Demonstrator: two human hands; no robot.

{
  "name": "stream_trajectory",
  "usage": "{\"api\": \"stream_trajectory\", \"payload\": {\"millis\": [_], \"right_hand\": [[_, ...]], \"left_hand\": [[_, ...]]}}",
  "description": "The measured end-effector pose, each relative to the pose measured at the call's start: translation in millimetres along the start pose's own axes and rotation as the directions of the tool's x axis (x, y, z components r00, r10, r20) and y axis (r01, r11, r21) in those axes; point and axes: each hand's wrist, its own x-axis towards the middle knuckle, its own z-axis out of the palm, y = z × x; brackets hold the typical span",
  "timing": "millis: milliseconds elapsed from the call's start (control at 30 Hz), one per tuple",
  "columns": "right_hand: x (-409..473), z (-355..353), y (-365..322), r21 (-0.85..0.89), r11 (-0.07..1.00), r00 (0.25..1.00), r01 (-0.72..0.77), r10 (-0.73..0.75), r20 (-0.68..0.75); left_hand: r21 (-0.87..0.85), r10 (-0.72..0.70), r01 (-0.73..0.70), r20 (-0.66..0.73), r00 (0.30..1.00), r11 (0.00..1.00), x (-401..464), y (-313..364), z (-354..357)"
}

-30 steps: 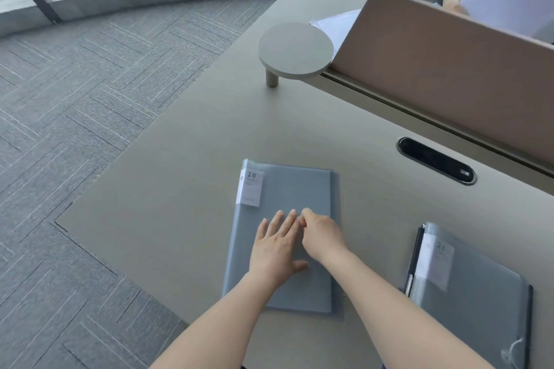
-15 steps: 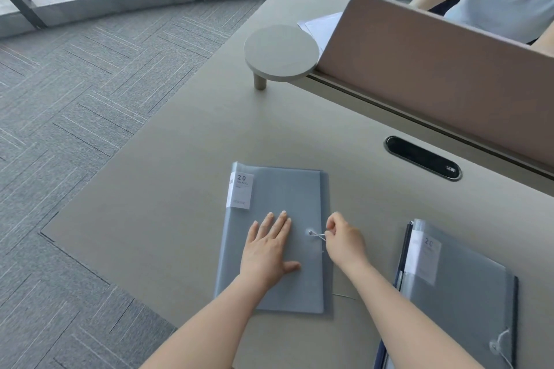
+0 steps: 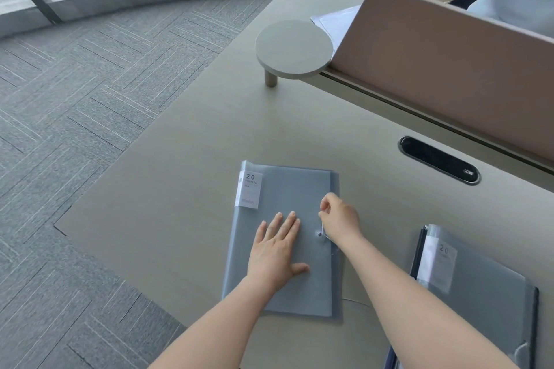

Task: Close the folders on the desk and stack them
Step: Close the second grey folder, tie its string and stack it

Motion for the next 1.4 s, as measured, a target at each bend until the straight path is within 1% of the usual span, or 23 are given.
{"api": "stream_trajectory", "payload": {"millis": [100, 200, 267, 367, 433, 533, 600, 667, 700, 767, 800, 867, 967, 1100, 1233, 1400], "right_hand": [[-4, -3, 9, 0.074, 0.996, 0.998, -0.058, 0.06, -0.019], [-13, -10, 20, 0.111, 0.986, 0.985, -0.127, 0.138, -0.101], [-23, -12, 31, 0.134, 0.973, 0.968, -0.19, 0.209, -0.14], [-41, -10, 45, 0.138, 0.956, 0.954, -0.258, 0.274, -0.118], [-51, -6, 48, 0.141, 0.951, 0.952, -0.275, 0.29, -0.099], [-60, -3, 46, 0.177, 0.928, 0.942, -0.327, 0.336, -0.02], [-61, 1, 47, 0.285, 0.878, 0.921, -0.385, 0.385, 0.059], [-57, 4, 50, 0.409, 0.792, 0.888, -0.454, 0.439, 0.135], [-55, 6, 52, 0.456, 0.751, 0.875, -0.477, 0.454, 0.168], [-55, 6, 49, 0.527, 0.683, 0.858, -0.506, 0.462, 0.225], [-55, 6, 49, 0.545, 0.667, 0.857, -0.508, 0.456, 0.24], [-58, 6, 50, 0.551, 0.661, 0.857, -0.509, 0.444, 0.26], [-64, 6, 51, 0.582, 0.643, 0.867, -0.497, 0.401, 0.298], [-70, -1, 49, 0.633, 0.656, 0.912, -0.41, 0.31, 0.269], [-76, -19, 46, 0.707, 0.63, 0.946, -0.321, 0.253, 0.205], [-86, -55, 55, 0.755, 0.632, 0.974, -0.174, 0.222, 0.038]], "left_hand": [[0.009, -0.005, 0.005, 0.006, 1.0, 1.0, 1, 1, -1], [-0.013, -0.059, 0.058, -0.029, 0.998, 0.998, 0, -1, -7], [-0.072, -0.155, 0.148, -0.108, 0.982, 0.986, -4, -8, -11], [-0.181, -0.348, 0.311, -0.234, 0.908, 0.933, -13, -27, -20], [-0.287, -0.493, 0.427, -0.223, 0.841, 0.857, -19, -37, -27], [-0.482, -0.666, 0.55, -0.097, 0.74, 0.682, -21, -48, -32], [-0.605, -0.725, 0.577, -0.002, 0.689, 0.549, -18, -55, -31], [-0.693, -0.741, 0.58, 0.097, 0.665, 0.429, -17, -60, -33], [-0.719, -0.736, 0.579, 0.141, 0.662, 0.383, -17, -61, -35], [-0.771, -0.696, 0.547, 0.195, 0.691, 0.327, -18, -64, -38], [-0.798, -0.674, 0.524, 0.213, 0.707, 0.298, -18, -66, -38], [-0.845, -0.641, 0.482, 0.24, 0.729, 0.232, -20, -69, -39], [-0.895, -0.609, 0.415, 0.239, 0.756, 0.165, -24, -76, -41], [-0.945, -0.548, 0.322, 0.243, 0.801, 0.053, -33, -71, -53], [-0.973, -0.52, 0.228, 0.184, 0.834, 0.021, -38, -59, -71], [-0.993, -0.462, 0.116, 0.086, 0.882, 0.037, -34, -23, -93]]}}
